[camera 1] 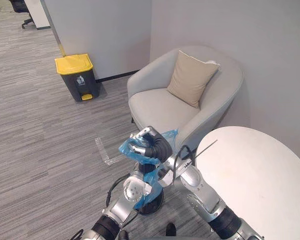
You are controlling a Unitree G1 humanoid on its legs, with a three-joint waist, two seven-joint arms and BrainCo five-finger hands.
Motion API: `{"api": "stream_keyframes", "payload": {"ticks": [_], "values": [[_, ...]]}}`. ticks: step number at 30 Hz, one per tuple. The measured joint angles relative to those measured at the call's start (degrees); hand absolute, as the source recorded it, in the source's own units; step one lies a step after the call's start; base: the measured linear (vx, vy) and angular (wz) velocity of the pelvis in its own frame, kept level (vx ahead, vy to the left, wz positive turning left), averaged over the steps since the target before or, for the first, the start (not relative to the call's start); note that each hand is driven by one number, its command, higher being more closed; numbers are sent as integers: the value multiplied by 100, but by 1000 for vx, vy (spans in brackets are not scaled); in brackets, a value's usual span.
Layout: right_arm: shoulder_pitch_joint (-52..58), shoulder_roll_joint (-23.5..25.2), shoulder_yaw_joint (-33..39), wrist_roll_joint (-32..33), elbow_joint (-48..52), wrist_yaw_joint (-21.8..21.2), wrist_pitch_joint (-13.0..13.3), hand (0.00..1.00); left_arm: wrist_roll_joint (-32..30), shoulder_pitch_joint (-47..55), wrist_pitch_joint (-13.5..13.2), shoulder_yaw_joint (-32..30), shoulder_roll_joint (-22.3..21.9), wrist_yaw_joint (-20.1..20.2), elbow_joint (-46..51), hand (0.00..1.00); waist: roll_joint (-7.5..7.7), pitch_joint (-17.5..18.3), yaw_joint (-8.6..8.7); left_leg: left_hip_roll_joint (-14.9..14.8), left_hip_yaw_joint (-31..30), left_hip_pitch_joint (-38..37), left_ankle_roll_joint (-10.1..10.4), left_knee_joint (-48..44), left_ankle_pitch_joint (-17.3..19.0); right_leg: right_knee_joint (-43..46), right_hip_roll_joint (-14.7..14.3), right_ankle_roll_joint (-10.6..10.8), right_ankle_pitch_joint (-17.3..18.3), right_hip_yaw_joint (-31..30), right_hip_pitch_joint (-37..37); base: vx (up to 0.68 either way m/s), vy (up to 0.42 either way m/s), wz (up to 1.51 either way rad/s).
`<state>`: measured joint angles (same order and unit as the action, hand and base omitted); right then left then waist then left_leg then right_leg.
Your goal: Gather rubbish on tea table into small bin, then transfer packed bag to large trash can.
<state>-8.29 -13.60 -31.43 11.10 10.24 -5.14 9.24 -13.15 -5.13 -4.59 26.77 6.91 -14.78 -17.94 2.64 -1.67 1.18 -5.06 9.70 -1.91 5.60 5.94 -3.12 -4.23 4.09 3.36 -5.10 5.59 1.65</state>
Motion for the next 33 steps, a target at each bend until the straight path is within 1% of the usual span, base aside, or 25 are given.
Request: {"api": "stream_keyframes", "payload": {"ticks": [2, 3, 5, 7, 8, 11, 12, 13, 15, 16, 17, 18, 21, 22, 24, 25, 27, 28, 33], "values": [[135, -74, 144, -284, 0, 45, 9, 0, 7, 67, -5, -109, 2, 2, 123, 100, 8, -6, 7, 3, -1, -8, -5, 0, 3, 0, 1, 0, 0, 1, -10, 0, 0, 0], [328, -242, 409, -725, 1, 164, 69, 0, 103, 167, -10, -270, 4, 6, 231, 100, 14, -10, 12, 10, -6, -14, -15, 0, 10, 0, 5, 3, 2, 4, -18, 0, 0, 0], [454, -352, 635, -1097, 8, 260, 123, 0, 118, 239, -10, -384, 20, 8, 267, 100, 18, -12, 19, 16, -6, -16, -20, 0, 13, 0, 9, 6, 4, 5, -21, 0, 0, 0], [690, -563, 1168, -1693, 14, 511, 202, 0, 209, 391, -11, -644, 22, 29, 275, 100, 15, -22, 19, 66, 3, -27, -37, 0, 24, 15, 15, 72, 50, 6, -22, 0, 0, 0], [747, -589, 1281, -1814, 16, 566, 216, 0, 215, 425, -11, -701, 22, 32, 278, 100, 14, -23, 19, 71, 4, -29, -42, 0, 27, 20, 19, 75, 54, 6, -22, 0, 0, 0], [1093, -641, 1865, -2483, 33, 931, 254, 0, 292, 683, -12, -1013, 23, 44, 460, 100, 2, -95, 27, 100, 14, -72, -66, 1, 45, 94, 50, 108, 110, 1, -21, 0, 0, 0], [1122, -640, 1904, -2529, 33, 970, 254, 0, 322, 709, -12, -1035, 25, 44, 486, 100, -1, -99, 29, 104, 15, -72, -70, 1, 48, 94, 53, 119, 118, -1, -21, 0, 0, 0], [1212, -602, 2018, -2698, 33, 1065, 255, 0, 325, 780, -13, -1184, 16, 47, 535, 100, -6, -112, 35, 117, 17, -71, -76, 1, 52, 93, 66, 131, 127, -2, -19, 0, 0, 0], [1335, -401, 2144, -2744, 33, 1157, 267, 0, 325, 870, -13, -1310, 17, 45, 544, 100, -10, -118, 44, 128, 15, -68, -81, 1, 55, 93, 78, 140, 135, 1, -17, 0, 0, 0], [1456, -139, 2253, -2723, 26, 1224, 275, 0, 335, 958, -13, -1448, -17, 40, 538, 100, -14, -125, 46, 135, 12, -64, -87, -1, 59, 93, 89, 147, 142, 3, -14, 0, 0, 0], [1529, 23, 2291, -2688, -6, 1247, 287, 0, 356, 1016, -13, -1504, -36, 35, 513, 100, -16, -129, 71, 139, 13, -63, -90, 0, 61, 88, 98, 95, 105, -2, -15, 0, 0, 0], [1599, 124, 2295, -2641, -56, 1249, 293, 0, 402, 1060, -12, -1601, -43, 34, 463, 100, -18, -130, 74, 144, 9, -61, -94, -1, 64, 86, 104, 95, 104, 2, -17, 11, 8, 5], [1679, 543, 2399, -2217, -965, 1108, 317, 0, 574, 1087, -10, -1868, -39, 38, -118, 100, -18, -136, 82, 170, -46, -58, -95, -2, 65, 64, 120, 97, 103, 60, -60, 3, 3, 9], [1688, 579, 2416, -2172, -1099, 1075, 311, 0, 599, 1088, -9, -1902, -40, 37, -198, 100, -19, -136, 82, 171, -57, -58, -95, -2, 65, 56, 123, 97, 103, 69, -68, -3, -4, 10], [1712, 704, 2452, -1758, -1993, 838, 237, 0, 711, 1135, 0, -2080, -42, 40, -590, 100, -21, -138, 82, 167, -87, -56, -91, -3, 67, 13, 121, 94, 100, 108, -102, -6, -11, 7], [1715, 712, 2451, -1726, -2123, 802, 218, 0, 723, 1151, 0, -2105, -43, 42, -634, 100, -24, -139, 82, 167, -87, -56, -90, -3, 68, 4, 120, 93, 99, 110, -108, 0, 0, 0], [1727, 735, 2457, -1606, -2933, 649, 141, 0, 823, 1210, -1, -2201, -54, 52, -930, 100, -48, -151, 77, 160, -86, -57, -87, -3, 70, -5, 113, 92, 99, 112, -113, 0, 0, 0], [1731, 740, 2457, -1550, -3171, 604, 115, 0, 847, 1231, -1, -2263, -76, 59, -1017, 100, -50, -152, 74, 157, -85, -58, -87, -3, 70, -6, 111, 92, 99, 111, -114, 0, 0, 0], [1725, 750, 2498, -1549, -4351, 523, -62, 0, 1050, 1405, -2, -2417, -113, 174, -1493, 100, -86, -172, 53, 151, 2, -158, -83, -3, 97, 4, 101, 91, 98, 33, -162, -8, -1, -7]]}}
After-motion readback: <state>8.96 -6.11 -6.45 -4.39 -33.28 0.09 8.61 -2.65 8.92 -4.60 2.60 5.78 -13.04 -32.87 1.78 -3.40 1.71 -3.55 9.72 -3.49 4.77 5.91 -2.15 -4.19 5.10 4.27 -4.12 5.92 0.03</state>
